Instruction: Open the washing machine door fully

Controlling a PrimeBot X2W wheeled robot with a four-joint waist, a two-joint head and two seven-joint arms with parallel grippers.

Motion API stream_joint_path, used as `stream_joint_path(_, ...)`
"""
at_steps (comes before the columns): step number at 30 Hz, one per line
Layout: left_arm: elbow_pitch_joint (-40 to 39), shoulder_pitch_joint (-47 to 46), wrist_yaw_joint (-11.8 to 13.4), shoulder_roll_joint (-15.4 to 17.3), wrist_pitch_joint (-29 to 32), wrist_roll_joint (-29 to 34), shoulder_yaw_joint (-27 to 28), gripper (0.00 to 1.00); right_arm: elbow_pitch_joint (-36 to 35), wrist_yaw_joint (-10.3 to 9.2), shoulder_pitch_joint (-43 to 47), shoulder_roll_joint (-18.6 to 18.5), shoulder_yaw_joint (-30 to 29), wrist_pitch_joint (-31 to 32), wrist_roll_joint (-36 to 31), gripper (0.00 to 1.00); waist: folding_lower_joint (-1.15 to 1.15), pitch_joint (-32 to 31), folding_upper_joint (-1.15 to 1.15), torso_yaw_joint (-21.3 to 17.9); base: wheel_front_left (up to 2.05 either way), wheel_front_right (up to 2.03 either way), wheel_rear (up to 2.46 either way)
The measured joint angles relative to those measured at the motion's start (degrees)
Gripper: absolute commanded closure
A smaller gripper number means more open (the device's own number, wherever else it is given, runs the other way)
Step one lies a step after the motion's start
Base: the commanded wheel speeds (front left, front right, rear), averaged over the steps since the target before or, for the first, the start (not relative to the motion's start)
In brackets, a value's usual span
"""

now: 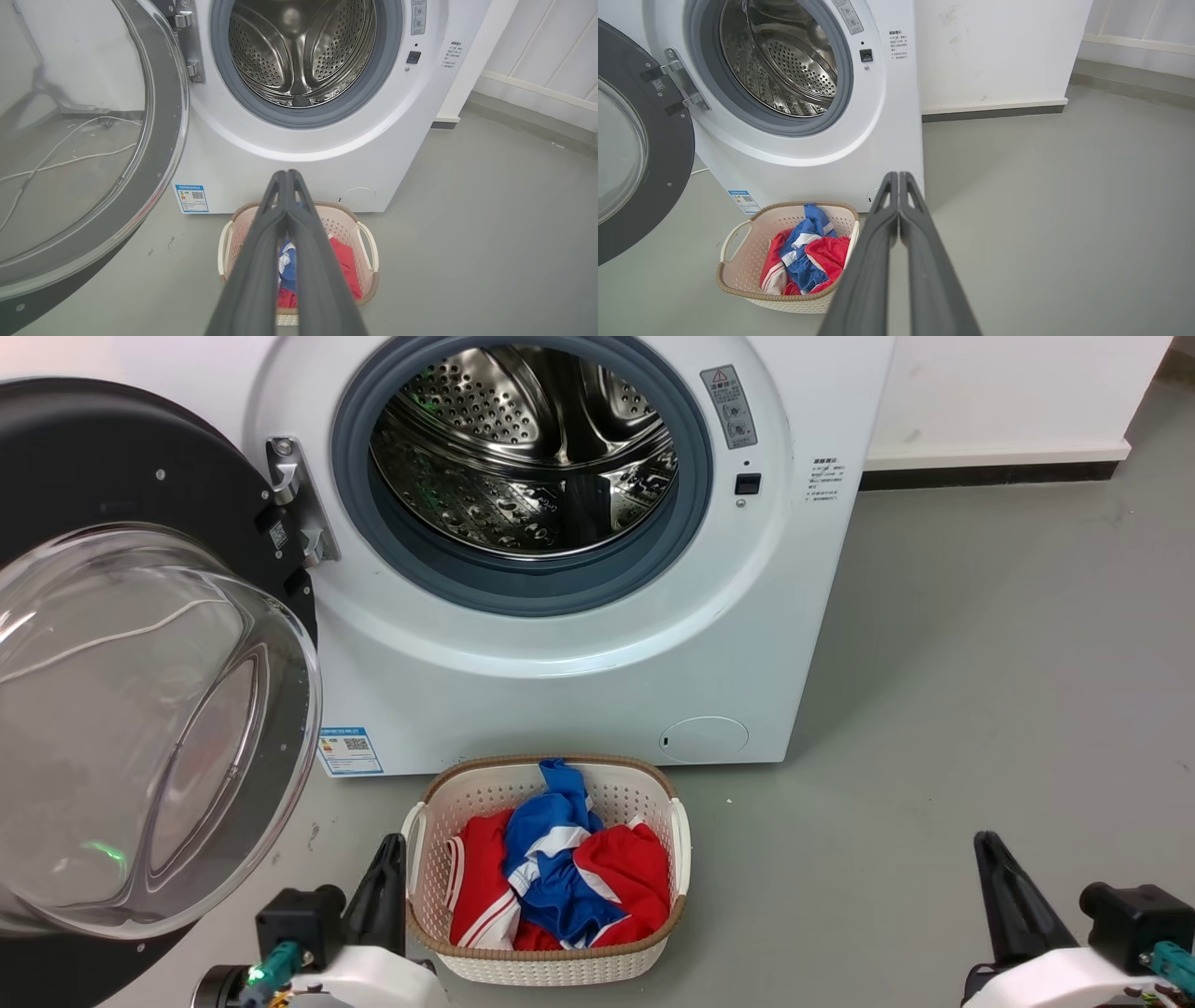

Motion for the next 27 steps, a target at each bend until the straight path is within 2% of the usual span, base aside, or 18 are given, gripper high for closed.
stream_joint_path(27,3.1,-1.4,-6.6,-3.6,4.5,-23.3,7.7,1.00,5.1,-0.01,-3.5,0.0,-0.9,2.2,28.2,1.00,0.00,0.3,0.00,0.9,0.00,0.00,0.00)
